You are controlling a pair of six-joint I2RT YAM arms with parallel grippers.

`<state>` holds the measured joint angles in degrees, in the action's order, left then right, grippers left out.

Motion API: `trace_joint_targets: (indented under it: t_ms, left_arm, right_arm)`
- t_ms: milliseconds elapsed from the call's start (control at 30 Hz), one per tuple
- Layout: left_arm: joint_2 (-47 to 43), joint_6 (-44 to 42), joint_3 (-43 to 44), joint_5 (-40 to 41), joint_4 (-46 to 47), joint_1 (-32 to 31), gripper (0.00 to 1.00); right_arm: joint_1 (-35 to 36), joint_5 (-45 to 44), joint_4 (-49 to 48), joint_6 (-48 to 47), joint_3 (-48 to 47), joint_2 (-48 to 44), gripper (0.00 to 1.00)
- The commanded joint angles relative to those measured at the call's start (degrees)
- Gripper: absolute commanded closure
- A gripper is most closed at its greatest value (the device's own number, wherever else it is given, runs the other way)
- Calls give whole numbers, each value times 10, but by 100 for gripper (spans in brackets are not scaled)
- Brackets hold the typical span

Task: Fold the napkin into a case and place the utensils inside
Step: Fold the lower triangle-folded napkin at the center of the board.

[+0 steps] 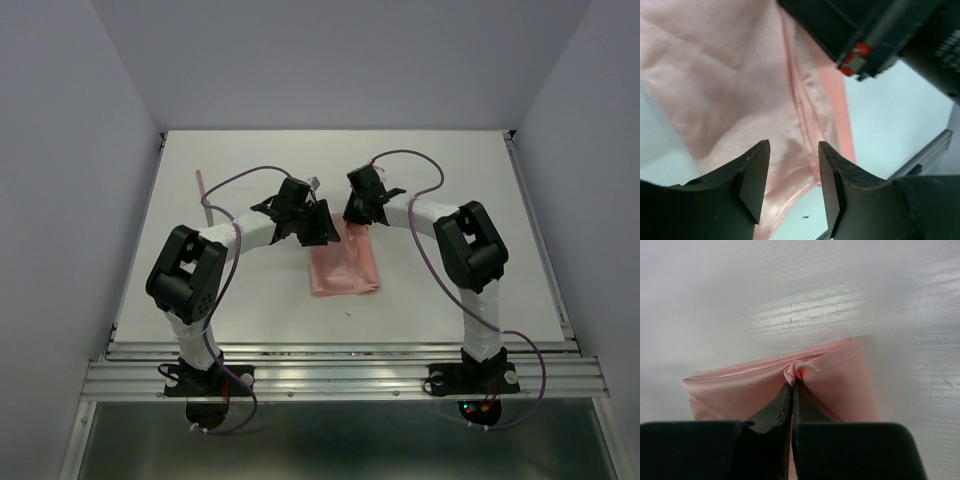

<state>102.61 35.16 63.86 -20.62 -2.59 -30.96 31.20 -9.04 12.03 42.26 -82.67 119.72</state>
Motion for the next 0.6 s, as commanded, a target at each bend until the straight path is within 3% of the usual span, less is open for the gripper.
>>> trace_joint_targets:
  t_ms: [0,267,367,567]
  left_arm:
    - [-39,32,-11,-31,62,-18,45]
    - [-16,54,-10,-82,97,-52,46]
    - [-6,53,-8,-81,97,-66,39]
    - [32,32,13,-54,49,-81,38]
  right_arm:
    - [4,-17,19,2,-17,19,99]
    - [4,-16,19,4,-11,16,99]
    - [4,-16,19,2,-11,16,99]
    - [4,-16,19,0,-10,12,99]
